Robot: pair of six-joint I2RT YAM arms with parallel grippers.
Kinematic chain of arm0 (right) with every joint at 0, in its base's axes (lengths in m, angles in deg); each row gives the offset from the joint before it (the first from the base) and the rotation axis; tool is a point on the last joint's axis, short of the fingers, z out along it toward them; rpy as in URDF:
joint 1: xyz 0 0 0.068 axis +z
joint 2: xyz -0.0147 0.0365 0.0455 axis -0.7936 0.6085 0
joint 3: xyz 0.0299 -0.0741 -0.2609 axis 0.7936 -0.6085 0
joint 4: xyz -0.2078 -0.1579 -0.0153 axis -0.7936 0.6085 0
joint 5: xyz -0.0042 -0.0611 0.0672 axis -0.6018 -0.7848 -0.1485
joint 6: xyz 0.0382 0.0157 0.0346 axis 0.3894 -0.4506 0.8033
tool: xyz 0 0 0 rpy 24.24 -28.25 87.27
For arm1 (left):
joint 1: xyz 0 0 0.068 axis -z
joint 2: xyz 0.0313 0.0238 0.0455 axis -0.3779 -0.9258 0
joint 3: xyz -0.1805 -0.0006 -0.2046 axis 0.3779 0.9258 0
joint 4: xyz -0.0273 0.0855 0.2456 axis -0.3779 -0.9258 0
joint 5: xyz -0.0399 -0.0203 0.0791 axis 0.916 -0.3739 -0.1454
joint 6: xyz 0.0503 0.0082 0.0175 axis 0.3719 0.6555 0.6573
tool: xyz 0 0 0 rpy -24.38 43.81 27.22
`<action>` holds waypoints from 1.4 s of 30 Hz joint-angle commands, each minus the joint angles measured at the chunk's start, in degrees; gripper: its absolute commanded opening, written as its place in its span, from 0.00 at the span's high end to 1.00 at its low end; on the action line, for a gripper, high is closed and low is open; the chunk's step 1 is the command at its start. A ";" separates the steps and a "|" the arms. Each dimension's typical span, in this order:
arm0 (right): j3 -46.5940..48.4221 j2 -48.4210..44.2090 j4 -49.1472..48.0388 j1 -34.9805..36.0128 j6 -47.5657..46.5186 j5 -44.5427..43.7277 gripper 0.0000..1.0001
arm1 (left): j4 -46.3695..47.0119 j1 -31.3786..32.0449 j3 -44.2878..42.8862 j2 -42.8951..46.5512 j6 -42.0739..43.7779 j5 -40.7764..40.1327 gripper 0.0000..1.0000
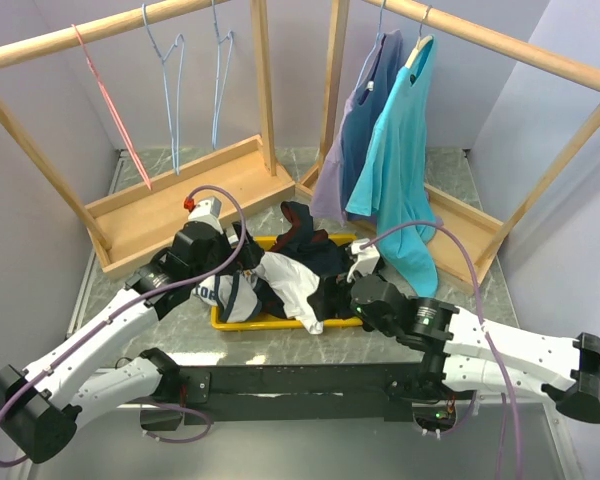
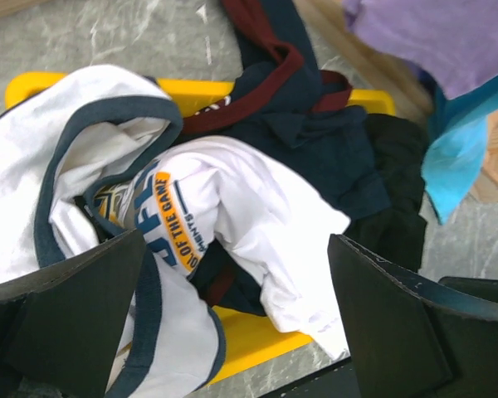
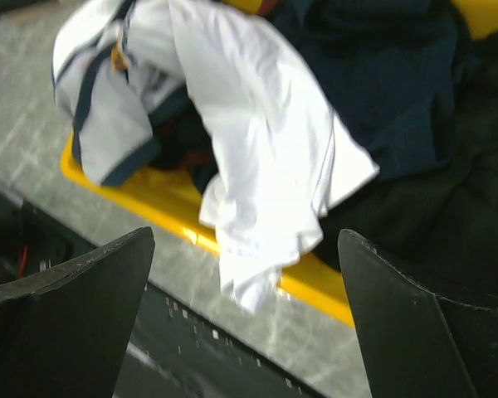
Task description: Place the tank top on the hanger
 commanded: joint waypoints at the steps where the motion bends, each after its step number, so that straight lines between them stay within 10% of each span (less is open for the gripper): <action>1: 3.61 3.84 -8.50 0.36 0.31 -6.04 0.00 | 0.03 0.29 -0.05 -0.16 -1.46 -2.88 0.01; 15: 3.09 12.11 -9.38 -1.75 0.49 -3.32 0.02 | 4.95 1.77 1.44 -7.70 -0.76 0.63 0.02; 21: 0.63 10.88 -10.96 -3.51 1.89 -2.62 0.03 | 5.30 6.08 -0.40 -14.21 -1.90 -7.09 0.22; 28: 0.45 11.58 -12.28 -4.91 1.11 -1.64 0.04 | 3.37 7.84 -1.37 -12.56 -3.04 -10.36 0.90; 42: 2.03 19.75 -15.54 -5.80 0.14 4.42 0.15 | -0.77 7.93 -6.03 3.35 0.30 -8.43 0.99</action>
